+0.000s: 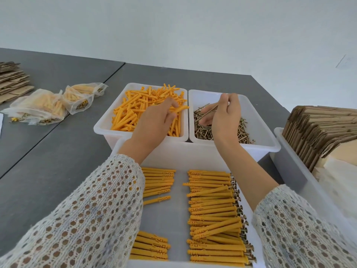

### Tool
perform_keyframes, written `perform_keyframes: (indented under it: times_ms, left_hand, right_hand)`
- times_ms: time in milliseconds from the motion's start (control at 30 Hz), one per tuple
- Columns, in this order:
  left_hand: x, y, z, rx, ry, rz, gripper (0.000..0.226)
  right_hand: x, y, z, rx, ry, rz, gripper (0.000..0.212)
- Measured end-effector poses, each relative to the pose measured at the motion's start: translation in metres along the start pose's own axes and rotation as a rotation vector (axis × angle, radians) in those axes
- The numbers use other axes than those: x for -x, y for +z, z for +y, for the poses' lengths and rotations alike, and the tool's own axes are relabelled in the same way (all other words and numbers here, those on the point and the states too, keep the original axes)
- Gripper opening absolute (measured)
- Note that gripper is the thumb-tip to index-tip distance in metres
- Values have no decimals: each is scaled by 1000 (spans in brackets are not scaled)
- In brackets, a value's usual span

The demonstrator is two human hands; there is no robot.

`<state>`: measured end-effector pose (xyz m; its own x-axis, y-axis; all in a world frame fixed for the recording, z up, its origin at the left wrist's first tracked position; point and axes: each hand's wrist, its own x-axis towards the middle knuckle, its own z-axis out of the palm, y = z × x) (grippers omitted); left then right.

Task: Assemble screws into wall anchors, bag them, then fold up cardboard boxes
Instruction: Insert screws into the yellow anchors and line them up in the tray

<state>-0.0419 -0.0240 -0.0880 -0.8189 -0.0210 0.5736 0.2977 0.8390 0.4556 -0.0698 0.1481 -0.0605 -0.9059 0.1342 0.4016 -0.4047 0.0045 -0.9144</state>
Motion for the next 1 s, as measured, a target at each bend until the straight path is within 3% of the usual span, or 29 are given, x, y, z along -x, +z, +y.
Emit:
perform_keyframes:
  times_ms: [133,267,400,500,700,1000]
  left_hand:
    - [2,0,8,54,5,50,14]
    - [-1,0,34,388,-74,207,18]
    - [-2,0,49,534,-74,200,34]
    - [1,-2,50,435,11,173,47]
    - [7,3,50,-90,221,-58,45]
    - [9,8,49,-111,241,-35,42]
  right_hand:
    - [2,2,-2,-80,2,-18,26]
    - [6,5,-6,-144,5,-91,27]
    - [5,6,-10,-228,32,-76,28]
    - [0,2,-13,-323,95,7,28]
    - [-5,-4,-11,-309,93,42,28]
    - [2,0,-11,-110,-19,-57,28]
